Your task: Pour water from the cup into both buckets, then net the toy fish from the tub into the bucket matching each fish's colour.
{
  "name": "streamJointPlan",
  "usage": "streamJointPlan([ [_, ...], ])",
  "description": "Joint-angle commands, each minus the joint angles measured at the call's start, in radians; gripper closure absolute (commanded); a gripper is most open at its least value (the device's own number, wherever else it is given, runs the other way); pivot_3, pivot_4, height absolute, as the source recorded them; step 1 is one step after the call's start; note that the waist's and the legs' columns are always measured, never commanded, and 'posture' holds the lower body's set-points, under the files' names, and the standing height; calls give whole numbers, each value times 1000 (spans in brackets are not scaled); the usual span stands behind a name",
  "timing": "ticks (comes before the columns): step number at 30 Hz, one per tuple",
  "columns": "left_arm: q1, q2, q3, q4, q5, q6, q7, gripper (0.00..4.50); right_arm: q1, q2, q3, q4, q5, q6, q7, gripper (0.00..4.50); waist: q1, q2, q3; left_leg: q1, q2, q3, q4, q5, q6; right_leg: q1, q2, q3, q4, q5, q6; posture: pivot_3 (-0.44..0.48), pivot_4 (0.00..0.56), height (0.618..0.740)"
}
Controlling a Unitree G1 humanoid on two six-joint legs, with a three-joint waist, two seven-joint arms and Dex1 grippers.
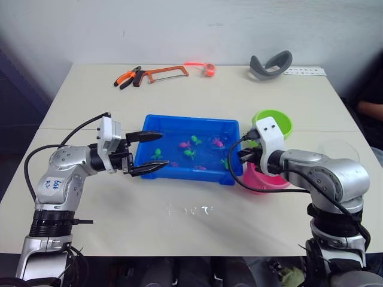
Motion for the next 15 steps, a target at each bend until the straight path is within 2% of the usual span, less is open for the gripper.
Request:
streamJointPlan([
  [1,-3,8,15,-17,-3,-20,-10,79,26,-40,-4,-93,32,-69,62,4500,0,0,0,0,0,0,0,0,0,0,0,0,0,0,0,0,150,740],
  [8,0,9,13,-11,-5,-21,-23,79,105,-121,-73,-170,71,-202,167,4500,1,0,0,0,0,0,0,0,0,0,-1,0,0,0,0,0,150,740],
  [15,-18,1,10,-1,-21,-9,-47,79,234,-197,-230,-217,139,-343,294,4500,5,0,0,0,0,0,0,0,0,1,-1,0,-1,0,0,0,150,740],
])
